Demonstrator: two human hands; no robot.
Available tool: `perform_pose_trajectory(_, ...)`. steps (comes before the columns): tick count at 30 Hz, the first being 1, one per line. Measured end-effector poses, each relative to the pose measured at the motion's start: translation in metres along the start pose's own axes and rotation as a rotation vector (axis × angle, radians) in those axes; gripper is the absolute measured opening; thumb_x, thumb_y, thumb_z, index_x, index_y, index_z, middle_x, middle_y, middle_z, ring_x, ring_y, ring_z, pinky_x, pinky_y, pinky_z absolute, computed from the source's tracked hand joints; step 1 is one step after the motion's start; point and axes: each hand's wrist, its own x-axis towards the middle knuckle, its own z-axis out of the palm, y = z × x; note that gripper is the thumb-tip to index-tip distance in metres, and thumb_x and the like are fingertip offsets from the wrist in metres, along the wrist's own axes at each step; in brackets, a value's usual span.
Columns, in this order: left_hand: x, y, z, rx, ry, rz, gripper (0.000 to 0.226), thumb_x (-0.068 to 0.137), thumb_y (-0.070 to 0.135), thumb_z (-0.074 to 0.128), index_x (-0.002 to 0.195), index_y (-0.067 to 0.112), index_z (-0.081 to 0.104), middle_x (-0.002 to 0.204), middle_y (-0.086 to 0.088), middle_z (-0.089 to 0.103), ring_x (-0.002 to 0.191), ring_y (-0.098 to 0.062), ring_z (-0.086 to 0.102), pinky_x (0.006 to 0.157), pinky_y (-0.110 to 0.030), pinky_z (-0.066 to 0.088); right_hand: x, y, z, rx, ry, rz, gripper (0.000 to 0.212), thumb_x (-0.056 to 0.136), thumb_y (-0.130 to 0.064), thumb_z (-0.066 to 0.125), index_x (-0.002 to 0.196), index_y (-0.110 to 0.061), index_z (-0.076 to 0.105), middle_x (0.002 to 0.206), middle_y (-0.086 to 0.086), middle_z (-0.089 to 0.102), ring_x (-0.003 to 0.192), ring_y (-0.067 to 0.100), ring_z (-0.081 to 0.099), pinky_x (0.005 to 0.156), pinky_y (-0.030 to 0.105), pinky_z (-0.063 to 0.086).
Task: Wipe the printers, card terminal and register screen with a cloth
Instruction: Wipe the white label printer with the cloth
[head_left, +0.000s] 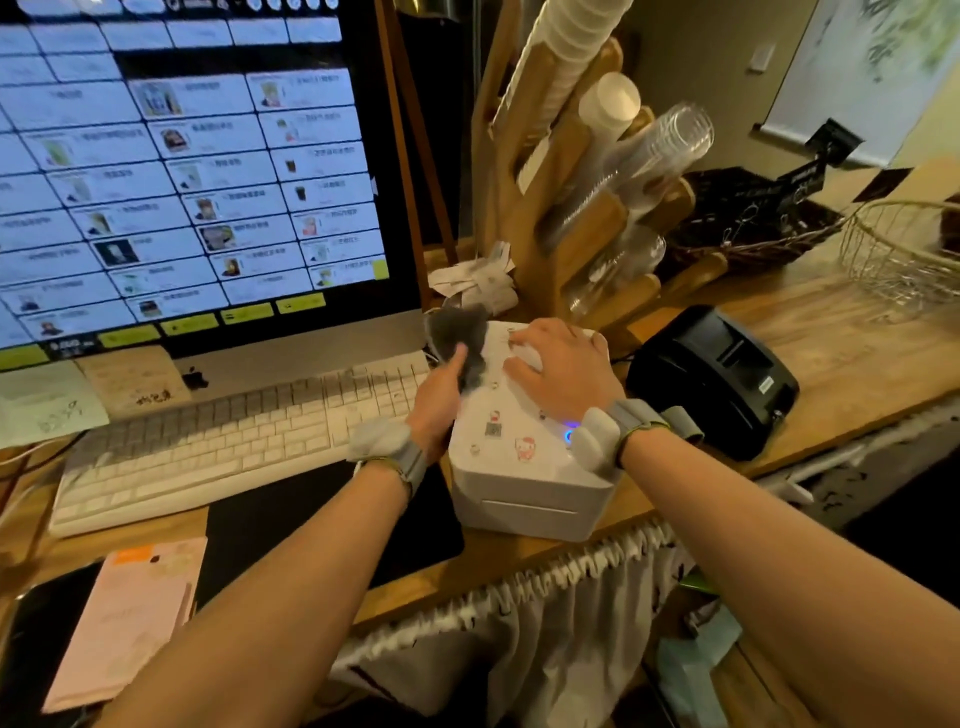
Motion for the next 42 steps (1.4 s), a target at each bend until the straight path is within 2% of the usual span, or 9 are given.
perform_pose_trajectory(9, 0.037, 0.003, 0.007, 0.16, -0.07, -0.112, 0.025, 0.099, 0.02, 0.047, 0.077, 0.013, 0.056, 0.064, -0.004, 0.058, 0.046, -0.01, 0.059, 0.034, -0.011, 0.04, 0.006, 0.005, 0.007, -0.031, 0.01, 0.007, 0.044, 0.088, -0.056, 0.035, 0.126, -0.036, 0.046, 0.138, -0.009, 0.041, 0.127, 0.016, 0.038, 0.109, 0.047, 0.021)
perform_pose_trajectory(14, 0.054, 0.027, 0.009, 0.069, -0.086, -0.065, 0.026, 0.099, 0.033, 0.044, 0.109, 0.014, 0.059, 0.099, -0.017, 0.059, 0.082, -0.027, 0.056, 0.078, -0.039, 0.047, 0.014, 0.01, 0.002, 0.018, -0.001, 0.198, 0.057, 0.078, -0.07, 0.042, 0.127, -0.041, 0.043, 0.143, -0.007, 0.035, 0.135, 0.023, 0.029, 0.112, 0.054, 0.015)
perform_pose_trajectory(19, 0.053, 0.021, 0.012, 0.109, -0.073, -0.092, 0.03, 0.098, 0.036, 0.043, 0.111, 0.015, 0.062, 0.067, -0.004, 0.07, 0.051, -0.015, 0.066, 0.048, -0.021, 0.049, 0.019, 0.018, -0.005, 0.092, -0.09, 0.265, 0.06, 0.08, -0.07, 0.043, 0.131, -0.039, 0.042, 0.137, 0.0, 0.043, 0.13, 0.029, 0.035, 0.098, 0.046, 0.039)
perform_pose_trajectory(22, 0.045, 0.022, 0.008, 0.148, -0.03, -0.097, 0.029, 0.098, 0.037, 0.042, 0.091, 0.017, 0.062, 0.051, 0.002, 0.067, 0.048, -0.015, 0.063, 0.052, -0.025, 0.044, 0.012, 0.015, -0.003, 0.073, -0.05, 0.225, 0.054, 0.081, -0.071, 0.04, 0.124, -0.039, 0.048, 0.127, 0.0, 0.05, 0.123, 0.028, 0.039, 0.09, 0.043, 0.04)
perform_pose_trajectory(28, 0.045, 0.031, 0.005, 0.398, -0.047, -0.085, 0.025, 0.095, 0.031, 0.044, 0.082, 0.015, 0.057, 0.078, -0.008, 0.058, 0.067, -0.023, 0.053, 0.057, -0.029, 0.04, 0.01, 0.013, -0.012, 0.056, -0.004, 0.158, 0.051, 0.077, -0.077, 0.037, 0.095, -0.035, 0.06, 0.088, -0.01, 0.064, 0.082, 0.013, 0.06, 0.067, 0.029, 0.048)
perform_pose_trajectory(31, 0.048, 0.054, 0.014, 0.468, -0.036, 0.08, 0.018, 0.094, 0.029, 0.052, 0.083, 0.017, 0.062, 0.099, -0.009, 0.066, 0.093, -0.028, 0.064, 0.085, -0.04, 0.053, 0.022, 0.012, -0.024, 0.014, 0.036, 0.16, 0.058, 0.076, -0.079, 0.033, 0.099, -0.033, 0.06, 0.084, -0.011, 0.065, 0.071, 0.008, 0.059, 0.061, 0.025, 0.048)
perform_pose_trajectory(34, 0.047, 0.086, 0.026, 0.525, -0.178, 0.257, 0.011, 0.088, 0.025, 0.062, 0.095, 0.019, 0.067, 0.092, 0.0, 0.07, 0.093, -0.019, 0.067, 0.084, -0.035, 0.055, 0.04, 0.006, -0.041, 0.242, 0.177, 0.001, 0.06, 0.08, -0.071, 0.043, 0.127, -0.033, 0.044, 0.117, -0.007, 0.06, 0.093, 0.004, 0.052, 0.07, 0.015, 0.04)
perform_pose_trajectory(37, 0.048, 0.107, 0.028, 0.346, -0.37, 0.197, 0.021, 0.082, 0.02, 0.064, 0.101, 0.014, 0.069, 0.097, -0.006, 0.071, 0.098, -0.024, 0.068, 0.074, -0.034, 0.055, 0.054, 0.0, -0.053, 0.338, -0.003, -0.171, 0.079, 0.078, -0.053, 0.063, 0.143, -0.024, 0.028, 0.139, 0.0, 0.047, 0.119, 0.012, 0.047, 0.098, 0.028, 0.042)
perform_pose_trajectory(42, 0.048, 0.094, 0.018, 0.385, -0.152, 0.19, 0.024, 0.082, 0.038, 0.06, 0.096, 0.02, 0.069, 0.098, -0.001, 0.072, 0.096, -0.021, 0.066, 0.091, -0.044, 0.05, 0.06, 0.026, -0.05, 0.233, -0.009, -0.048, 0.021, 0.087, -0.017, 0.057, 0.108, -0.022, 0.061, 0.103, 0.0, 0.064, 0.094, 0.018, 0.06, 0.084, 0.029, 0.047)
